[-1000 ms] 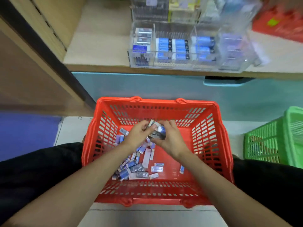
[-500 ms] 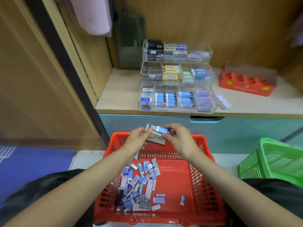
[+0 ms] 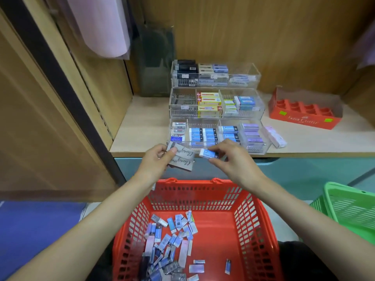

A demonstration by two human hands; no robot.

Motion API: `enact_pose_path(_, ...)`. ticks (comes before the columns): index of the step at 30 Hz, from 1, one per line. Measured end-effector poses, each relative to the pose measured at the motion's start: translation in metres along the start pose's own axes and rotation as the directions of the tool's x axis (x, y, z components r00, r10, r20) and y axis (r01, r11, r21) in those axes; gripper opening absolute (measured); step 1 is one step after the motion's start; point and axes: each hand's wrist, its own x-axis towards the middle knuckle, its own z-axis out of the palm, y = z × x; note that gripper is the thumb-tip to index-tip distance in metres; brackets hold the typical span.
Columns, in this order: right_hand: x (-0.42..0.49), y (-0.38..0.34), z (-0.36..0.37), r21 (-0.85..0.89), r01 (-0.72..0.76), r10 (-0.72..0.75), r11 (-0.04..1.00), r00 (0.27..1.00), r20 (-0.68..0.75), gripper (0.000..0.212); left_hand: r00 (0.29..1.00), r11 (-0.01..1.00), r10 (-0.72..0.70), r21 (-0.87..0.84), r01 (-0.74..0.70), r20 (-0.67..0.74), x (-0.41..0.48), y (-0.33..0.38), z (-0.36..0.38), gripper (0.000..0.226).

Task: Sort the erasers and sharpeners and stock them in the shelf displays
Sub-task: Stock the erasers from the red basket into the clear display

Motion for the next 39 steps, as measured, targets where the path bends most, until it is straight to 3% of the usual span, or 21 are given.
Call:
enact_pose_path(10,0.062,0.029,-0.014,-0.008,-0.135,0.129,0.991,0.961,-0.245,0.017,0.987,0.994,0.069,-0.078,-0.081,-0.147,0.043,0.025,-0.013,0.014)
enact_pose_path(14,0.102,0.03,0.007,-0.095,-0.091,0.082,0.991,0.992,-0.093,0.021,0.986,0.993,0.081,-0.071,-0.092,-0.148,0.051,0.027,-0.013,0.016)
enact_pose_path(19,0.129,0.035,0.033,-0.242,-0.107,0.131,0.964,0.988,0.084,0.017,0.984,0.992,0.059,-0.103,-0.077,-0.167,0.056,0.025,-0.017,0.016)
enact_pose_path(22,0.137,0.032,0.039,-0.261,-0.14,0.161,0.955,0.985,0.061,0.006,0.981,0.992,0.032,-0.112,-0.054,-0.19,0.057,0.023,-0.016,0.017)
enact_pose_path(27,0.135,0.024,0.048,-0.272,-0.182,0.19,0.945,0.982,0.001,0.007,0.987,0.987,0.011,-0.155,-0.036,-0.161,0.053,0.028,-0.008,0.018)
enact_pose_path(39,0.131,0.01,0.04,-0.374,-0.303,0.313,0.876,0.949,-0.036,0.023,0.986,0.985,-0.019,-0.172,-0.01,-0.165,0.045,0.029,-0.013,0.017)
